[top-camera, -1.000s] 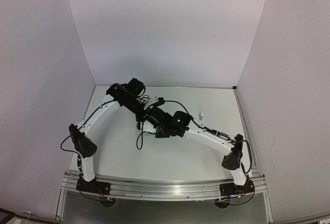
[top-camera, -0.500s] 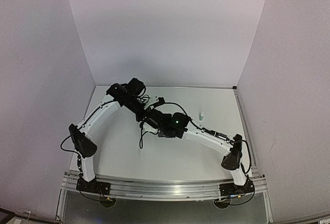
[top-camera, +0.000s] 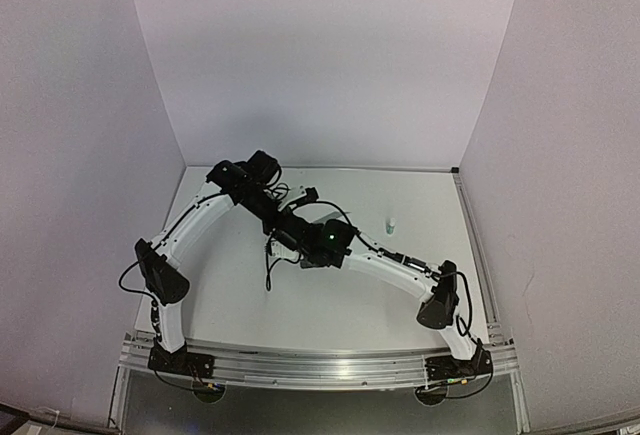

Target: Place the letter into the envelope and seal it

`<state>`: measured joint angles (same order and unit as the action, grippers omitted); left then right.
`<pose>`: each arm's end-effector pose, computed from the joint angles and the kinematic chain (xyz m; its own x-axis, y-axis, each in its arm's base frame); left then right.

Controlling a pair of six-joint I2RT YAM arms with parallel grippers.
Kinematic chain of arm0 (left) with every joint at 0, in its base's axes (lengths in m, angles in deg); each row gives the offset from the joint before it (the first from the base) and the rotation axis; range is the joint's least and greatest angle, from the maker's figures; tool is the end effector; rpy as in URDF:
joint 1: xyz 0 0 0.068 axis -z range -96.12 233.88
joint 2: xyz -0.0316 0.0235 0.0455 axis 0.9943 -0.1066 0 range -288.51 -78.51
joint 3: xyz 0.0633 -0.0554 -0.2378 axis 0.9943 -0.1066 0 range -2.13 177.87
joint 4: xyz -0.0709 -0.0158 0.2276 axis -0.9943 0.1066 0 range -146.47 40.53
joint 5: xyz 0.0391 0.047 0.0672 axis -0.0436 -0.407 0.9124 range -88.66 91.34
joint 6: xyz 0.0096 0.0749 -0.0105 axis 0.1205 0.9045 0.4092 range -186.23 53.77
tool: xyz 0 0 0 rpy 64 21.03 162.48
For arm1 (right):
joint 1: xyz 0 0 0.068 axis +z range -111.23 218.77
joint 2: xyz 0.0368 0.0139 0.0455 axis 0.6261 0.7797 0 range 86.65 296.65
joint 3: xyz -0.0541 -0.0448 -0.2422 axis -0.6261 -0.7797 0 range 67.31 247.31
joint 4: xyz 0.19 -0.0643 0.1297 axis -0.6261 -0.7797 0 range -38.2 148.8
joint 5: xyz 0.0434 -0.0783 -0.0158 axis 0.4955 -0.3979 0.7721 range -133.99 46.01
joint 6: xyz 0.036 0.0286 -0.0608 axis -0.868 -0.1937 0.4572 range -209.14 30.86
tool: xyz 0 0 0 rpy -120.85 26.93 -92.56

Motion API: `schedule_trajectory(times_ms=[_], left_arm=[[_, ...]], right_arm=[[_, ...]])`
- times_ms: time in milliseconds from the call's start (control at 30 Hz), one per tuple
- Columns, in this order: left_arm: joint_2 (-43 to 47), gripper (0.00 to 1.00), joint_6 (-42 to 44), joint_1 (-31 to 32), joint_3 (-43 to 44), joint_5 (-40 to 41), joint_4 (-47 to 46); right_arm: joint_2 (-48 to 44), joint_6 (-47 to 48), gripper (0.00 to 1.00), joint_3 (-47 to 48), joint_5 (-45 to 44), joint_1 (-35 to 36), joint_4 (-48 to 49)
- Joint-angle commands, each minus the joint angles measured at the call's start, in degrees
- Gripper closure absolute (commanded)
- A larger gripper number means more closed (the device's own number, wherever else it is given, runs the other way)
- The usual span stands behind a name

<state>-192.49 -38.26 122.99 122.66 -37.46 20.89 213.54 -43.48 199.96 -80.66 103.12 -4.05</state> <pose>0.2644 -0.2671 0.3215 -0.3073 0.7210 -0.6210 0.9389 0.1236 -0.3211 0.2285 0.3868 0.2838 0.1627 -0.9864 -0.0212 -0.6670 -0.0942 -0.7391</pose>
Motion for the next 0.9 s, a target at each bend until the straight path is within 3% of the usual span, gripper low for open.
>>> schedule_trajectory(times_ms=[0,233,500,800,867], left_arm=[[1.4,1.0,0.2,1.4,0.3,-5.0,16.3],[1.8,1.0,0.8,1.4,-0.4,-4.3,15.9],[0.5,1.0,1.6,1.5,1.1,-8.5,18.9],[1.3,1.0,2.4,1.2,1.1,-6.2,18.8],[1.1,1.0,2.4,0.5,0.4,-5.1,18.5]], right_arm=[[-2.4,-1.5,1.0,-0.5,3.0,0.1,10.7],[-10.9,-0.8,1.0,-13.1,6.9,0.1,23.6],[-9.0,1.8,1.0,-14.6,3.8,0.0,25.3],[-11.4,-0.2,1.0,-17.2,4.3,-0.3,25.3],[-13.4,-2.5,0.93,-17.1,6.3,-0.3,25.3]])
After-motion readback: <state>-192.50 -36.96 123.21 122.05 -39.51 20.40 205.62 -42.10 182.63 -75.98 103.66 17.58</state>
